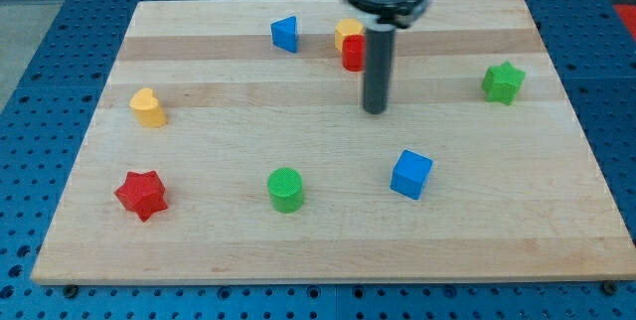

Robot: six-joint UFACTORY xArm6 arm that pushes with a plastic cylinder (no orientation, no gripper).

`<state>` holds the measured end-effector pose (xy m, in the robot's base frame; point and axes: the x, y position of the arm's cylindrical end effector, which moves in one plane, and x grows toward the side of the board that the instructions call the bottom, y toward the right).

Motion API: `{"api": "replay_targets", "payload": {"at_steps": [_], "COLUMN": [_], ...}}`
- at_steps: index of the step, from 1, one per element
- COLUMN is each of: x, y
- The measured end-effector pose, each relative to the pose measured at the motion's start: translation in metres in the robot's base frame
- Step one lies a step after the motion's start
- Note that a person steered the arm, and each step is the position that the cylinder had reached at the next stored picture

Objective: Move the yellow hexagon right side of the blue triangle

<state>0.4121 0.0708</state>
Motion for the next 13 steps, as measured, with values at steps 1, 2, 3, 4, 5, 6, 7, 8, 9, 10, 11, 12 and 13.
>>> {"api": "replay_targets", "payload": {"at_steps": [1,2,3,4,5,6,7,8,9,10,11,12,13], "x": [0.0,-0.036,-0.036,-0.074,-0.103,-0.103,-0.094,-0.089,-0.108,-0.109,-0.154,-0.157,-0.17], "y": [0.001,-0.009,-0.009,-0.016,-0.027,-0.027,-0.022,0.013,0.005,0.005,0.0,0.001,-0.014]}}
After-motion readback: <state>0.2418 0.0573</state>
